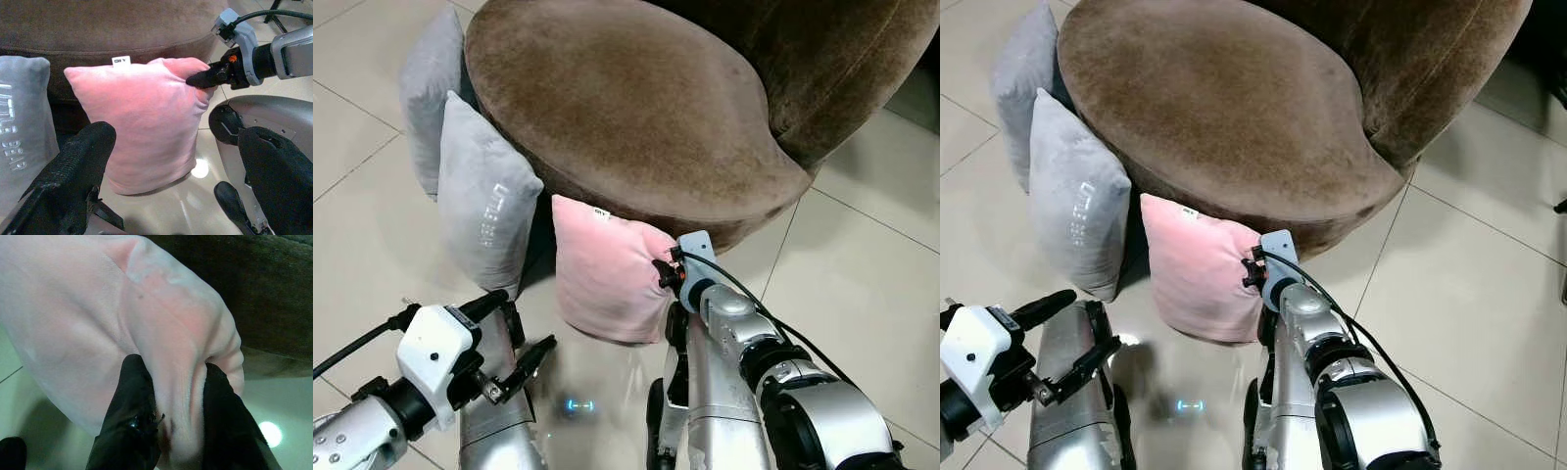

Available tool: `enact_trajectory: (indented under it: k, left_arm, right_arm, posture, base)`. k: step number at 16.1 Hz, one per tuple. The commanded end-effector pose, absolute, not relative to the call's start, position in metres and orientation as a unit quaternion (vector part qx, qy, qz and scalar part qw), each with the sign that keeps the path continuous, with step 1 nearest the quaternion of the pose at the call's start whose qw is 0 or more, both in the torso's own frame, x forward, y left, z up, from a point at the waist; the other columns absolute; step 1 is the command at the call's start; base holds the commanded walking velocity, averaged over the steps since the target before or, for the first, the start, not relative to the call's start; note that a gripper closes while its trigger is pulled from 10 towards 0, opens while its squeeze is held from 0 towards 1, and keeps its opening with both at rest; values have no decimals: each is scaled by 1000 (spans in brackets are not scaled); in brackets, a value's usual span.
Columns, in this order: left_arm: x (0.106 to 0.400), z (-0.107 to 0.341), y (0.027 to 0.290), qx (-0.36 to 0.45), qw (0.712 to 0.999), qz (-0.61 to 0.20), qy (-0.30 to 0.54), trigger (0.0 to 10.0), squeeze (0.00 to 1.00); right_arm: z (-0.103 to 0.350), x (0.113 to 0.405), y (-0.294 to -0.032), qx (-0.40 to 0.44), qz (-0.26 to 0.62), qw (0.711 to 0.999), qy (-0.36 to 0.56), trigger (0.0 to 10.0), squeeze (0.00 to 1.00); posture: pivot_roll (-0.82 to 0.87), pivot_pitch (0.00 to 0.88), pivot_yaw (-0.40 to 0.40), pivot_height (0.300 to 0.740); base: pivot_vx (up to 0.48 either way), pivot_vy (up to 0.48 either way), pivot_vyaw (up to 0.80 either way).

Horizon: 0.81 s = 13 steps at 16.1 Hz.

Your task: Move the pillow to the sofa from floor

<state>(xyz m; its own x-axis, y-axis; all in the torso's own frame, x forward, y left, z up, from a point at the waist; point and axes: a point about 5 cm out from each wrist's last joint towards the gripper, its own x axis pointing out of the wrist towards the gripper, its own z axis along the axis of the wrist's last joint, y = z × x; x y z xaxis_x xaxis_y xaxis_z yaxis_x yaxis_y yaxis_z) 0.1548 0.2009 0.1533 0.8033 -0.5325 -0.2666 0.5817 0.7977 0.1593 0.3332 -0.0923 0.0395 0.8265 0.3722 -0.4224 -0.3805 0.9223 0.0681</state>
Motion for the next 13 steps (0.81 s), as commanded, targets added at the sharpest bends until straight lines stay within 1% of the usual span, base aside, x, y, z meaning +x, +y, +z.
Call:
enact_trajectory:
  k: [1,4,9,10,11,12,13]
  left_arm:
    - [153,149,198,112,938,-306,116,10000,0]
    - [156,147,196,112,939,-304,112,10000,0]
    - [168,140,196,107,952,-270,99,10000,0]
    - [170,140,197,107,954,-264,95,10000,0]
    - [176,138,198,103,960,-248,85,10000,0]
    - [178,139,198,100,962,-240,79,10000,0]
    - [181,145,197,92,968,-223,61,10000,0]
  right_arm:
    - [26,323,-96,-8,199,949,244,0,0]
    - [27,323,-95,1,212,948,238,0,0]
    - [23,316,-97,17,238,943,230,0,0]
    - [24,317,-98,29,241,944,222,0,0]
    - [29,319,-102,51,248,946,203,0,0]
    - [32,320,-105,56,250,947,192,0,0]
    - [44,325,-114,76,256,951,157,0,0]
  posture:
    - [170,245,-140,486]
    - [171,225,-134,486]
    - [150,155,-110,486]
    - [148,140,-103,486]
    - [138,103,-94,486]
    - [136,96,-93,486]
    - [130,76,-90,486]
  base:
    - [0,0,0]
    - [0,0,0]
    - [0,0,0]
    - [0,0,0]
    - [0,0,0]
    - [0,0,0]
    - [0,0,0]
